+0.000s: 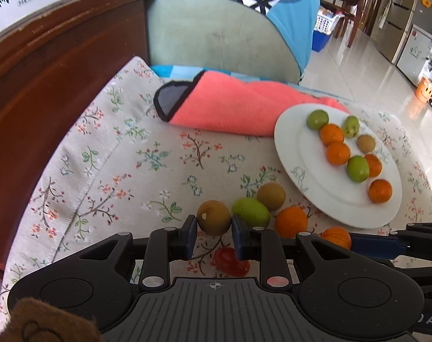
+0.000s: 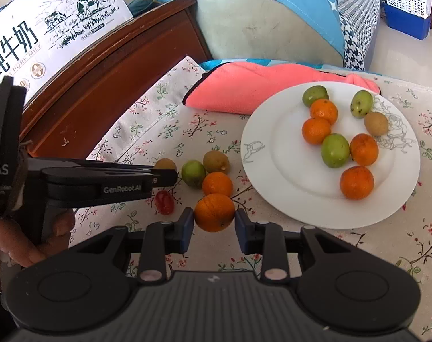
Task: Organize fruits
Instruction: 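Carry the kiwi onto the white plate with the left tool while the right tool carries the orange there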
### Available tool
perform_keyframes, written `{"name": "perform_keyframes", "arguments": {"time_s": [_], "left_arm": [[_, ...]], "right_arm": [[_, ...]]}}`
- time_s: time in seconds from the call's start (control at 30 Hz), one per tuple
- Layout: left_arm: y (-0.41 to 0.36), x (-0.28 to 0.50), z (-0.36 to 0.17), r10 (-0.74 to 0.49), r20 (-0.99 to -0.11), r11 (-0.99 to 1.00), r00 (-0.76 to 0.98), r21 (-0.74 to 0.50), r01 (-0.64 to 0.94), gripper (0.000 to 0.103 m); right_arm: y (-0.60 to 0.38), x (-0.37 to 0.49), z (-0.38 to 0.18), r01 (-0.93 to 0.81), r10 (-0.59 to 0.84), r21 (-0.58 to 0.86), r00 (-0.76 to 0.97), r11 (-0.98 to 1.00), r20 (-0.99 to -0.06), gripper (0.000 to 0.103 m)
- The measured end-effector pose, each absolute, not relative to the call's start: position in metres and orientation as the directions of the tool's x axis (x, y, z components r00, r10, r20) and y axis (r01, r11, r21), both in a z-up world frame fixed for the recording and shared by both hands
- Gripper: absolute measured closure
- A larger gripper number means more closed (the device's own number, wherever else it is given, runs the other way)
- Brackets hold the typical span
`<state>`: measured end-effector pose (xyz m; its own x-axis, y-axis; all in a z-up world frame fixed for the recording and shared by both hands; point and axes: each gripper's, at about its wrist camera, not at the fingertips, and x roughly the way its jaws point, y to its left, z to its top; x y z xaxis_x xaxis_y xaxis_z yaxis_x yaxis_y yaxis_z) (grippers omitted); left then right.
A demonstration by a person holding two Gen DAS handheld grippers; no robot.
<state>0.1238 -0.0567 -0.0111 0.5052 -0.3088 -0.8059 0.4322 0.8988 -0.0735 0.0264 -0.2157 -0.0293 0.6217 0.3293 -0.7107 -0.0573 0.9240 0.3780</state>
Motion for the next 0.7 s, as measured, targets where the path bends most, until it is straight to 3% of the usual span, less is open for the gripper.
{"name": "perform_keyframes", "arguments": {"time_s": [0.7], "left_arm": [[-0.077, 0.115, 0.016, -0.354, -0.763, 0.882, 0.541, -0.079, 0.464, 0.079]], "right_arm": [[-0.24, 0.028, 0.001, -0.036, 0.304, 0.395, 0.705, 0.918, -0.641, 0.071]]}}
